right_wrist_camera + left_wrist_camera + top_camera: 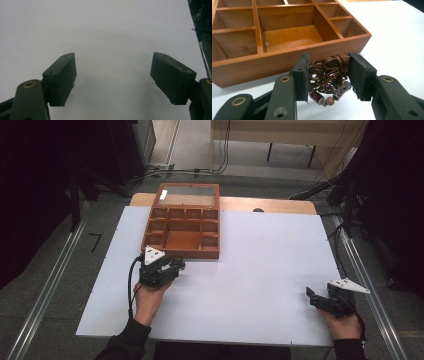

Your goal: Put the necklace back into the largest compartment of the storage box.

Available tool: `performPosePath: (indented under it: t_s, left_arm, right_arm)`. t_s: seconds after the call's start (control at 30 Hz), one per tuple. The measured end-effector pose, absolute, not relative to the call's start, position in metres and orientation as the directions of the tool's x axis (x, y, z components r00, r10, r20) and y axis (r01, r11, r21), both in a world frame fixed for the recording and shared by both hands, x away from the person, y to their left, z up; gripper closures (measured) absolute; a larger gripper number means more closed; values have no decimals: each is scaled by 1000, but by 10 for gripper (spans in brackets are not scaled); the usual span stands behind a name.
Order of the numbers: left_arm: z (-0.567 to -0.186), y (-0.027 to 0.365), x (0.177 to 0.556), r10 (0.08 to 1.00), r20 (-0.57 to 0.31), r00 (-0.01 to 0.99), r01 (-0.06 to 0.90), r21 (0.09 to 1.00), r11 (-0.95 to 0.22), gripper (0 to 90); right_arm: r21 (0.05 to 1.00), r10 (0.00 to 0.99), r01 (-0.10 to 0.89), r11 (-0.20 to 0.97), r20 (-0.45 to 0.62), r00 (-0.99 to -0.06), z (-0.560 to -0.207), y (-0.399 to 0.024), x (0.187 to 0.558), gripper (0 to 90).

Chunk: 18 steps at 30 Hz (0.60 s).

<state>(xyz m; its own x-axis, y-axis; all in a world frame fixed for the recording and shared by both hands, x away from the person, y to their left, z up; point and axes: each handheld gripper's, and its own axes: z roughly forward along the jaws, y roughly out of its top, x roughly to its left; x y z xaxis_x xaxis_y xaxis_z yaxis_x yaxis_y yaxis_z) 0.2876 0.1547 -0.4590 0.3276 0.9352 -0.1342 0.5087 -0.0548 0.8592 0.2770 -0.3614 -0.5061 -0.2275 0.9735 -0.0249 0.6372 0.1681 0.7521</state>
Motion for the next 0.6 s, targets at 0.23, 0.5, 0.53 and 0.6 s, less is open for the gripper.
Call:
performPosePath:
  t_s: [0.23,0.5,0.53,0.6]
  left_arm:
    - [-455,154,295,937,-136,321,507,861,-49,552]
    - [-451,153,302,939,-134,315,507,861,-47,553]
    - [-450,153,303,940,-134,315,509,860,-48,552]
    - [-450,153,305,941,-135,311,507,861,-44,552]
  right_arm:
    - [752,973,637,169,-26,-227,-506,-361,277,193]
    - [752,973,637,169,-25,-229,-506,-361,277,194]
    - [752,973,638,168,-25,-228,-506,-361,277,193]
    - [751,973,638,170,-26,-229,-506,-361,277,193]
